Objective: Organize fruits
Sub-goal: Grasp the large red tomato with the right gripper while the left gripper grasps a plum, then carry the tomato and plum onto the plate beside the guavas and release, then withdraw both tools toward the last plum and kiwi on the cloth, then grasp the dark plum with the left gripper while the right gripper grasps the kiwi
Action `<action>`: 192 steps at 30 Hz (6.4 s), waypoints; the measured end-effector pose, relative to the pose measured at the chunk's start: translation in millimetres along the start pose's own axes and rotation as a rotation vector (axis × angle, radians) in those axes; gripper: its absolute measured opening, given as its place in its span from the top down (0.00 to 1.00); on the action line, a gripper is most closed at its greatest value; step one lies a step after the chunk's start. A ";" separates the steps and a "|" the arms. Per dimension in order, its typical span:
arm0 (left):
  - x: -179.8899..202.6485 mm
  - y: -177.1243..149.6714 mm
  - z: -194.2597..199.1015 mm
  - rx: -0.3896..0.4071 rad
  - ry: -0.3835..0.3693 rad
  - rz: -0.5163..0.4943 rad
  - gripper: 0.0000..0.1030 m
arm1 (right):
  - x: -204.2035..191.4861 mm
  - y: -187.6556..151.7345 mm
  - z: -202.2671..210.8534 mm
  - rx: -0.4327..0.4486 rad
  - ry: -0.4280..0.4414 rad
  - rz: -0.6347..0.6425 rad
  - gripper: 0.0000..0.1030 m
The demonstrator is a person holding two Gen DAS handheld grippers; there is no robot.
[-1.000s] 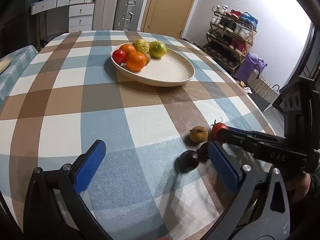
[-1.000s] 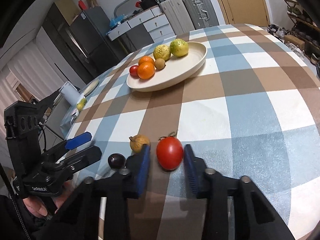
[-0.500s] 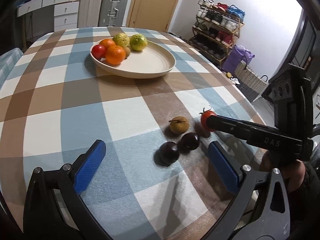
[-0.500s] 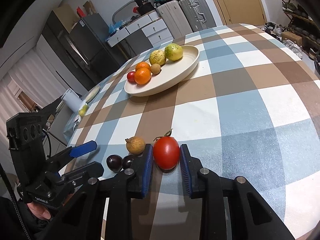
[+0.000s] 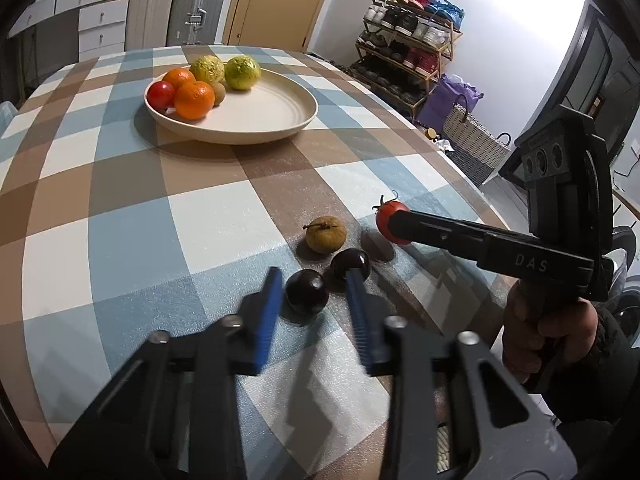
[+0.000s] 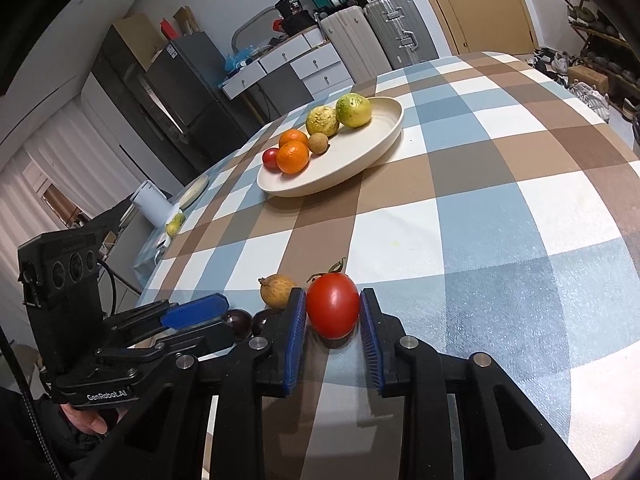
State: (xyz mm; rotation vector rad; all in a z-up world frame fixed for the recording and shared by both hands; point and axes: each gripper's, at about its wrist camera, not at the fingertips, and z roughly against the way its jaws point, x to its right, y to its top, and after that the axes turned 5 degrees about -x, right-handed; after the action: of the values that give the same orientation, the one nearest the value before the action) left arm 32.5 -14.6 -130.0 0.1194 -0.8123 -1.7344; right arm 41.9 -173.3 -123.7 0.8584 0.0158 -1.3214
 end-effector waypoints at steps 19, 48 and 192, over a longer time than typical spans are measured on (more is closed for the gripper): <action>-7.9 -0.8 4.7 -0.007 -0.042 0.013 0.84 | 3.5 0.8 -3.0 -0.005 0.004 -0.012 0.73; -6.6 7.7 6.9 0.012 -0.007 -0.009 0.81 | 0.6 6.1 0.2 0.001 0.007 0.004 0.73; 31.8 17.5 -21.5 -0.059 0.000 0.021 0.79 | -17.5 18.6 58.4 0.235 -0.052 0.072 0.00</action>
State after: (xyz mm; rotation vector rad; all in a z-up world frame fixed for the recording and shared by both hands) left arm 46.3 -54.2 -126.0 0.0703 -0.7594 -1.7368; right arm 26.2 -191.1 -64.5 1.0131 -0.2124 -1.2933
